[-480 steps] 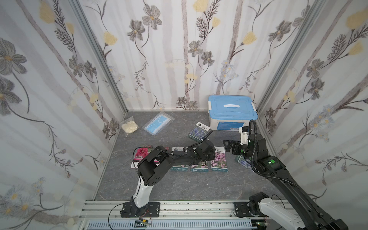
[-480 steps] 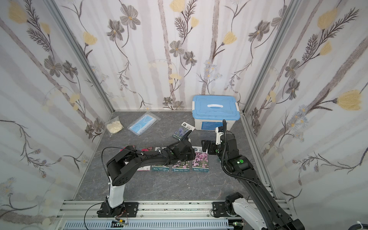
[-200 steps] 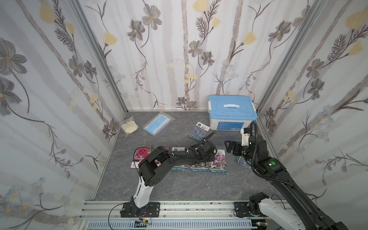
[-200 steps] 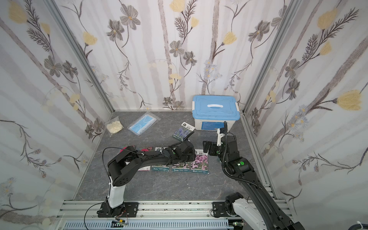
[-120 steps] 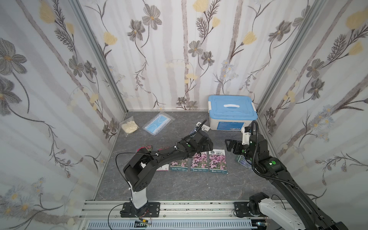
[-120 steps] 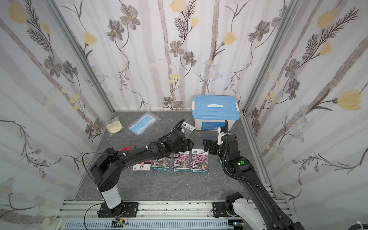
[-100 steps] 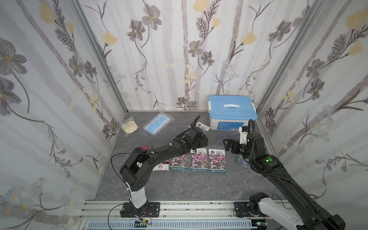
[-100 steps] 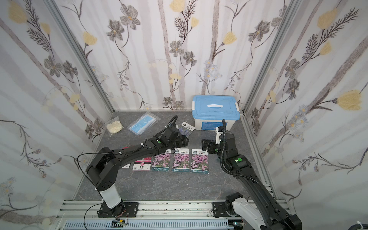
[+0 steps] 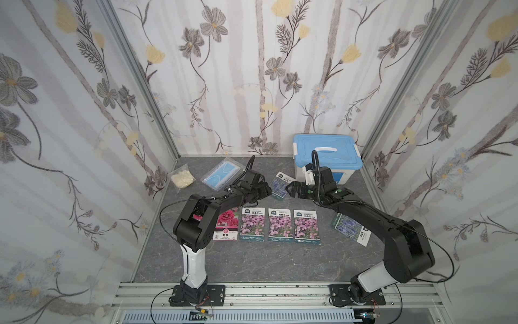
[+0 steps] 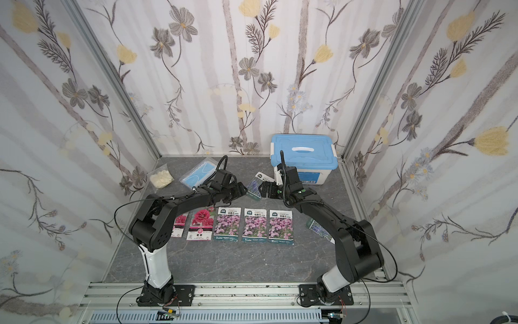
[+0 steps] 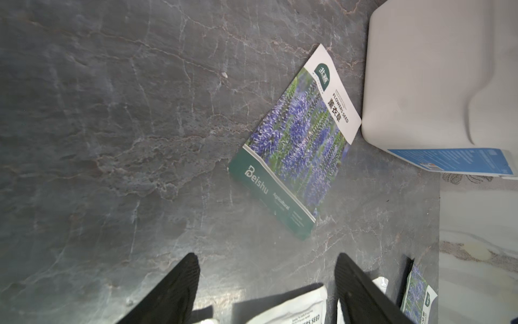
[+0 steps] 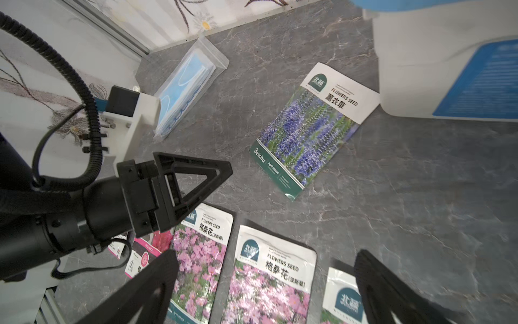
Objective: Arrange the seed packets in a row
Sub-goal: Adjust the seed packet at the center of the board.
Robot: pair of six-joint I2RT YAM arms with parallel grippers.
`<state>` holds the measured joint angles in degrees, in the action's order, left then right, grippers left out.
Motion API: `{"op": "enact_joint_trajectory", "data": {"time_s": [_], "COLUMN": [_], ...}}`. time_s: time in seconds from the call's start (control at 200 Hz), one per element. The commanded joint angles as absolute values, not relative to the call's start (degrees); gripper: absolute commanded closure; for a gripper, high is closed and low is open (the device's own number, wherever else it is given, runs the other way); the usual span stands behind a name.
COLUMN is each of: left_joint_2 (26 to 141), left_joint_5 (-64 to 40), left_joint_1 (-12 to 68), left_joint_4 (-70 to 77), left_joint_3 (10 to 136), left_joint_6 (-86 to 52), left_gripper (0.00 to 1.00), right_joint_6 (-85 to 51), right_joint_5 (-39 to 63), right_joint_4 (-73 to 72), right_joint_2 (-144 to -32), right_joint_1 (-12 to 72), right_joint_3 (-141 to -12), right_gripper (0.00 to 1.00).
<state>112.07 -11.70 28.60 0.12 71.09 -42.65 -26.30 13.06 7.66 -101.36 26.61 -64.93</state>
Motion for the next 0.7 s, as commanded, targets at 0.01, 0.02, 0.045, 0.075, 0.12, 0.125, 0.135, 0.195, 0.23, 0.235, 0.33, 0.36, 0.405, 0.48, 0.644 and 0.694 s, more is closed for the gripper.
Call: {"op": "enact_joint_trajectory", "data": {"time_s": [0.01,0.02,0.045,0.075,0.12,0.125,0.135,0.195,0.23,0.235,0.33,0.36,0.405,0.48,0.644,0.694], "left_joint_2": [114.86,115.15,115.83,116.50,117.35,117.39,117.59,118.33,118.68,118.71,119.38,119.44,119.58,119.83,119.62,119.45], "left_joint_5": [-14.60,-14.70,-14.93,-15.09,-15.29,-15.25,-15.24,-15.29,-15.29,-15.29,-15.38,-15.33,-15.29,-15.03,-14.72,-14.53], "left_joint_1": [27.71,27.58,27.36,27.26,27.07,27.07,27.07,26.98,27.03,27.00,26.92,26.91,27.02,27.06,27.24,27.40], "left_joint_4": [5.36,5.52,5.81,6.18,6.61,6.65,6.74,7.45,7.59,7.66,8.62,9.03,9.32,9.99,11.74,12.00], "left_joint_3": [72.45,72.56,72.79,73.07,73.38,73.43,73.46,73.70,73.82,73.83,73.96,73.87,73.74,73.19,71.33,70.81], "left_joint_6": [-44.69,-44.86,-45.25,-45.57,-45.94,-46.00,-46.04,-46.47,-46.74,-46.79,-47.77,-48.06,-48.40,-48.91,-49.96,-50.10], "left_gripper": [0.22,0.22,0.22,0.22,0.23,0.23,0.23,0.23,0.23,0.23,0.23,0.23,0.23,0.24,0.24,0.24], "right_joint_6": [-25.68,-25.63,-25.50,-25.38,-25.27,-25.29,-25.31,-25.47,-25.57,-25.57,-26.07,-26.31,-26.68,-27.37,-29.02,-29.50], "right_joint_5": [14.53,14.43,14.42,14.54,14.32,14.24,14.17,14.05,14.20,14.22,14.62,14.85,15.17,15.62,16.83,16.72], "right_joint_4": [7.27,7.41,8.09,8.78,9.50,9.63,9.79,10.46,11.08,11.12,12.12,12.04,12.10,12.54,13.13,13.70], "right_joint_2": [-108.82,-109.17,-110.84,-112.90,-115.54,-115.78,-116.37,-119.32,-121.00,-121.19,-124.70,-125.45,-126.60,-128.88,-132.89,-133.86], "right_joint_1": [27.48,27.50,27.62,27.65,27.59,27.55,27.52,27.54,27.52,27.51,27.63,27.64,27.62,27.63,27.65,27.65], "right_joint_3": [-71.72,-72.11,-73.73,-75.44,-77.89,-78.10,-78.68,-81.55,-83.18,-83.43,-86.56,-87.10,-87.88,-89.52,-92.43,-93.25], "right_gripper": [0.01,0.01,0.01,0.01,0.01,0.01,0.01,0.01,0.01,0.01,0.01,0.01,0.01,0.01,0.00,0.01]}}
